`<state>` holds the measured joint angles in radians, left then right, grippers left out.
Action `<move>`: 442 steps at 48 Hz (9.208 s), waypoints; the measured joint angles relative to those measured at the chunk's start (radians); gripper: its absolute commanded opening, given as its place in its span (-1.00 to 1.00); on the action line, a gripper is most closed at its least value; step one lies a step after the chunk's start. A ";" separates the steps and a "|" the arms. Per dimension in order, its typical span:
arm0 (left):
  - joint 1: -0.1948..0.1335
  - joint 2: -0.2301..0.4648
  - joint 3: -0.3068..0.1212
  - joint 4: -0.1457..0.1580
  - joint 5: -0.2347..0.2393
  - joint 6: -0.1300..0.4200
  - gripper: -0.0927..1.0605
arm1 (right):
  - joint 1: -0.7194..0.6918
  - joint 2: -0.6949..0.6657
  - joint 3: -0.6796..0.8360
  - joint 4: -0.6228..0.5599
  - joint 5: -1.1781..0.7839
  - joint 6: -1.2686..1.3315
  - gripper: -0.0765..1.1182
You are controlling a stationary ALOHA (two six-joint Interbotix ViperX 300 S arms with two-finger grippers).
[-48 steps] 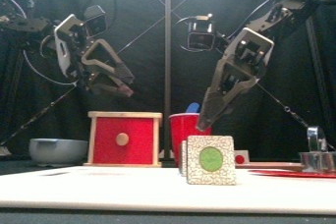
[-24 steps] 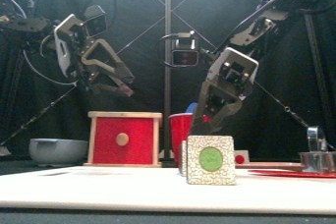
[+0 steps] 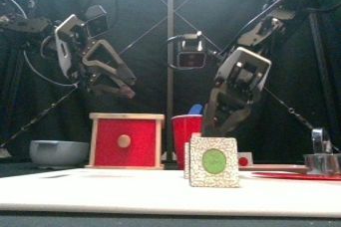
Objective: Place sushi on board then cut the sushi with the knife then place the pieces on the plate
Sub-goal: Place the 4 sushi pieces on the plate
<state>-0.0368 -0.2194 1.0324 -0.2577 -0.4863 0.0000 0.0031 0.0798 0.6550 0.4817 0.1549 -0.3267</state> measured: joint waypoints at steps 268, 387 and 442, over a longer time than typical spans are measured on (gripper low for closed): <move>0.005 0.000 -0.002 -0.014 0.002 0.000 0.60 | -0.152 -0.646 0.316 -0.020 0.083 0.003 0.72; 0.005 0.000 0.000 -0.014 0.000 0.003 0.60 | -0.287 -0.425 0.288 0.072 0.011 0.002 0.25; 0.006 -0.005 0.006 -0.012 0.000 0.002 0.60 | -0.703 -0.265 0.285 -0.187 0.012 0.000 0.64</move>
<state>-0.0307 -0.2240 1.0385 -0.2700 -0.4863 0.0015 -0.6995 -0.1856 0.9403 0.2945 0.1672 -0.3267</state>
